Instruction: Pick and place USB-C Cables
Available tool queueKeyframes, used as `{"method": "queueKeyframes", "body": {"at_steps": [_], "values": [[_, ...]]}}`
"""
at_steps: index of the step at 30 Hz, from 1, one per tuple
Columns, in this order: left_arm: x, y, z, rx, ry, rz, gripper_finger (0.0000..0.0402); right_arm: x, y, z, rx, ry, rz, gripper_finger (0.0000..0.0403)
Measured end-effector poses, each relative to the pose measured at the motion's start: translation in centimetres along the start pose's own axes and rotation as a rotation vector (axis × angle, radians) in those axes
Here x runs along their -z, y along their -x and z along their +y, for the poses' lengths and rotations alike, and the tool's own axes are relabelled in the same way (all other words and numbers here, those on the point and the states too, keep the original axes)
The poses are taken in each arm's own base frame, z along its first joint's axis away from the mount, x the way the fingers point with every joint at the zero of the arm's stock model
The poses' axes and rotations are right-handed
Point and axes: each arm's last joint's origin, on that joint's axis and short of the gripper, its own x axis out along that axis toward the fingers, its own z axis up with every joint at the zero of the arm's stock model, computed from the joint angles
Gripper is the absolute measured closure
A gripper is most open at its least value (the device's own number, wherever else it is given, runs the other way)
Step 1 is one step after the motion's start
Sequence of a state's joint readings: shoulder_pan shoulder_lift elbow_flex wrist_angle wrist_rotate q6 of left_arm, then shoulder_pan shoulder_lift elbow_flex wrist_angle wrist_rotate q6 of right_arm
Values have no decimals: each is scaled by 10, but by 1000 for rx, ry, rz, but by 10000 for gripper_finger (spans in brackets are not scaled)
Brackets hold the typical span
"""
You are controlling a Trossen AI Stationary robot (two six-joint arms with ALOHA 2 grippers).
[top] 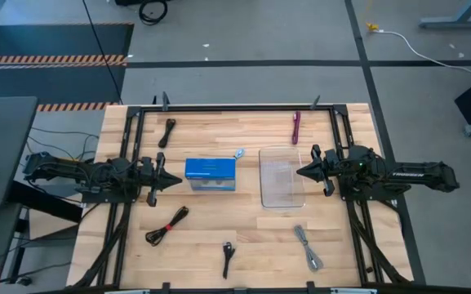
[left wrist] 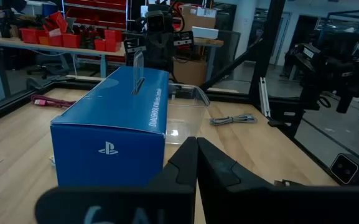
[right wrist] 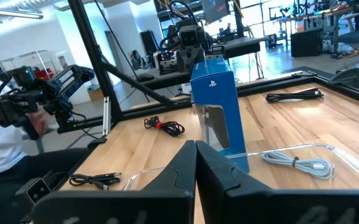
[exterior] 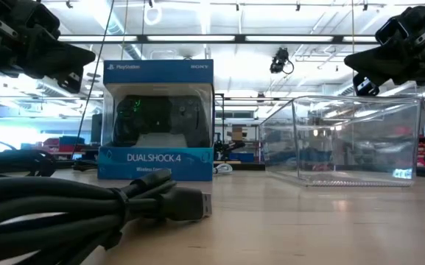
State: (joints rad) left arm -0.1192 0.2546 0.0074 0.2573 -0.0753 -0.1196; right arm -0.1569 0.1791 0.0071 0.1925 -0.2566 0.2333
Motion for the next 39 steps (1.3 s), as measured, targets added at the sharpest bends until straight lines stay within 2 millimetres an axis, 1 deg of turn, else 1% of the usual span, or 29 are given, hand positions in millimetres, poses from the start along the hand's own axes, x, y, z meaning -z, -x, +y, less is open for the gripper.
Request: {"method": "queueKeyframes", "body": {"at_steps": [27, 33, 39], "values": [[-1, 0, 0, 1, 2, -14, 392, 0, 0, 0, 0, 0, 0, 387], [-5, 0, -1, 9, 106, -46, 392, 0, 0, 0, 0, 12, -3, 387], [-4, 0, -1, 8, 128, -45, 392, -5, 0, 1, -9, 37, -47, 387]]}}
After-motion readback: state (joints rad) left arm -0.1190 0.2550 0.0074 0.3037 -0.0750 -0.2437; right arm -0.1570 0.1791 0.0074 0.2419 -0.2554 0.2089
